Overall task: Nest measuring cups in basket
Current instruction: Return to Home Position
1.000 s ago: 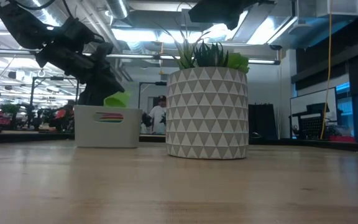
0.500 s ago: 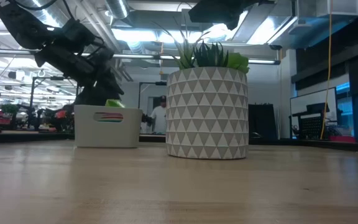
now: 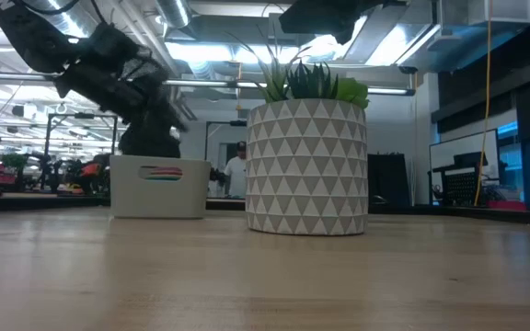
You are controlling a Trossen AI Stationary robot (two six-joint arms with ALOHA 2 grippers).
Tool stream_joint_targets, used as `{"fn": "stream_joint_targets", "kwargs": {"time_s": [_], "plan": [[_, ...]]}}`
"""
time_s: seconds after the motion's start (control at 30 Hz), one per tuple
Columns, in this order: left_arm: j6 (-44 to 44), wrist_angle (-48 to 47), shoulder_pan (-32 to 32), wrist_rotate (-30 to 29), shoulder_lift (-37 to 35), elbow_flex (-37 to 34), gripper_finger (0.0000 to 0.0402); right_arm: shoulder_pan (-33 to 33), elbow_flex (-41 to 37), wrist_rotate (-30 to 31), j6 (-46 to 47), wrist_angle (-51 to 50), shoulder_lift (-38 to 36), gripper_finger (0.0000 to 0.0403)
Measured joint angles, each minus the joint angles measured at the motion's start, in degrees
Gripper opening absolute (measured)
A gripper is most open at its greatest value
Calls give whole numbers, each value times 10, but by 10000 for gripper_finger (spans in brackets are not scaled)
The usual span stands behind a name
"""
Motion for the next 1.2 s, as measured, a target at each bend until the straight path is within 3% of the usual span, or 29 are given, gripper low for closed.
{"fn": "stream_joint_targets", "kwargs": {"time_s": [0.1, 0.23, 0.4, 0.57, 0.83, 1.2], "plan": [[2, 83, -16, 31, 0, 0, 136, 0, 0, 0, 0, 15, 0, 118], [19, 196, -69, 26, 0, 0, 135, 0, 0, 0, 2, 53, 0, 118], [85, 281, -146, -56, 0, 0, 135, 0, 0, 0, 2, 81, 0, 118], [141, 299, -205, -127, -25, 0, 135, 0, 0, 0, 0, 80, -1, 118], [198, 225, -257, -176, -157, 1, 112, 0, 32, -58, -2, 49, -1, 73], [266, -29, -324, -273, -353, 1, 33, 0, 82, -75, -19, -85, -53, 5]]}}
